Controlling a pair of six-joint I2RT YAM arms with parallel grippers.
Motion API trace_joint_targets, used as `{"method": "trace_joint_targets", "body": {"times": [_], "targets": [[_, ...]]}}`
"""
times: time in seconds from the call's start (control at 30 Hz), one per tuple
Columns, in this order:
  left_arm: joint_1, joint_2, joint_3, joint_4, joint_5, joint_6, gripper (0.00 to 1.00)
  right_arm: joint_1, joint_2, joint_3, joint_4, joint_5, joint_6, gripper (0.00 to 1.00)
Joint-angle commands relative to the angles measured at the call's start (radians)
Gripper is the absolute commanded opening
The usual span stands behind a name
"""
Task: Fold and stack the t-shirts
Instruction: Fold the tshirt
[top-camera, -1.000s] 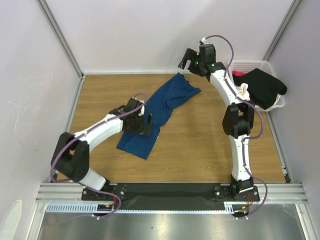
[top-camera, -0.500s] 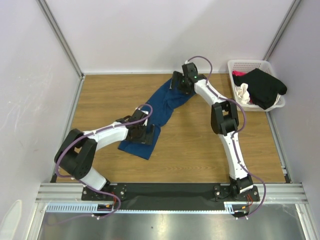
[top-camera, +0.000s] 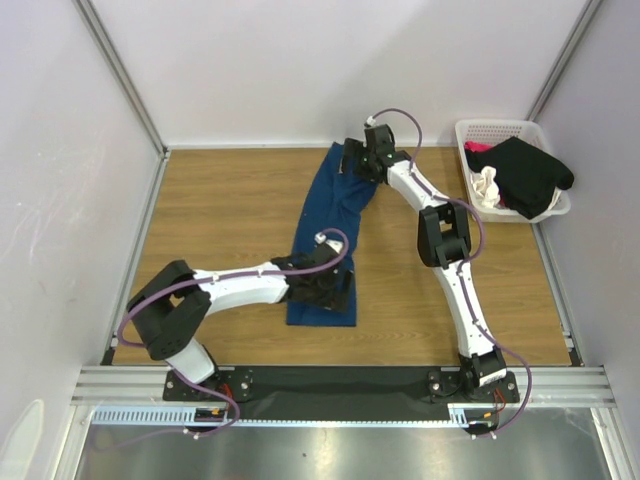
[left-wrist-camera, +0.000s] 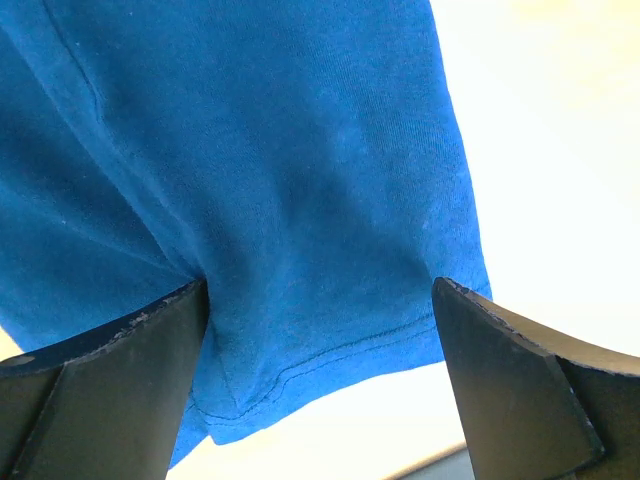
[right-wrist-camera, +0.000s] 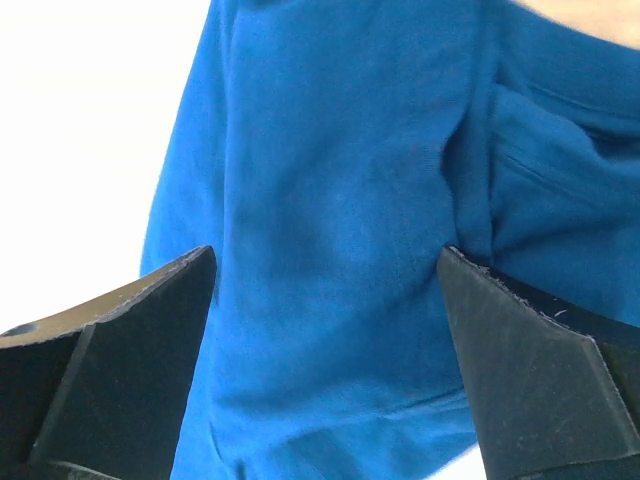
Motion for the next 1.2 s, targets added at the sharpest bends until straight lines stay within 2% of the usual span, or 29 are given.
{"method": "trace_joint_targets", "body": {"times": [0.0,0.23,0.43,0.63,0.73,0.77,0.83,0.9,0.97,1.0,1.03,1.07,1.13,1.17], "targets": [[-0.102,0.053,-0.007,-0.059,0.119,-0.145,1.0,0.006,0.064,0.06,0.064,-0.037,-0.013,1.0],[-0.159,0.044,-0.031,-0.077,0.098,-0.17,0.99,0.03,0.098,0.149,0.156,-0.03,-0.011,1.0],[-0.159,-0.031,-0.01,-0.097,0.032,-0.119,1.0,0.034,0.04,0.197,0.179,-0.036,-0.034,1.0],[-0.143,-0.148,0.154,-0.214,-0.027,-0.021,1.0,0.011,-0.21,0.209,0.189,-0.099,-0.029,1.0],[-0.065,-0.269,0.136,-0.229,0.027,-0.021,1.0,0.001,-0.351,0.176,0.094,-0.088,-0.042,1.0],[0.0,-0.342,0.121,-0.229,0.048,-0.024,1.0,-0.011,-0.391,0.153,0.064,-0.086,-0.04,1.0],[0.082,-0.427,0.067,-0.229,0.112,-0.027,1.0,-0.029,-0.503,0.041,-0.009,-0.118,-0.032,1.0],[0.217,-0.542,0.021,-0.228,0.153,-0.023,1.0,-0.061,-0.577,-0.063,-0.093,-0.128,-0.008,1.0],[0.333,-0.595,-0.052,-0.216,0.228,-0.016,1.0,-0.074,-0.706,-0.272,-0.129,-0.155,0.003,1.0],[0.364,-0.626,-0.077,-0.193,0.266,-0.019,1.0,-0.075,-0.762,-0.358,-0.128,-0.161,0.006,1.0],[0.392,-0.638,-0.123,-0.183,0.303,-0.024,1.0,-0.075,-0.813,-0.547,-0.12,-0.174,0.012,1.0],[0.41,-0.643,-0.144,-0.176,0.332,-0.029,1.0,-0.074,-0.918,-0.64,-0.112,-0.174,0.026,1.0],[0.424,-0.655,-0.203,-0.135,0.387,-0.047,1.0,-0.075,-1.017,-0.833,-0.065,-0.232,0.105,1.0],[0.424,-0.66,-0.223,-0.113,0.415,-0.053,1.0,-0.075,-1.124,-1.007,-0.046,-0.249,0.147,1.0]]}}
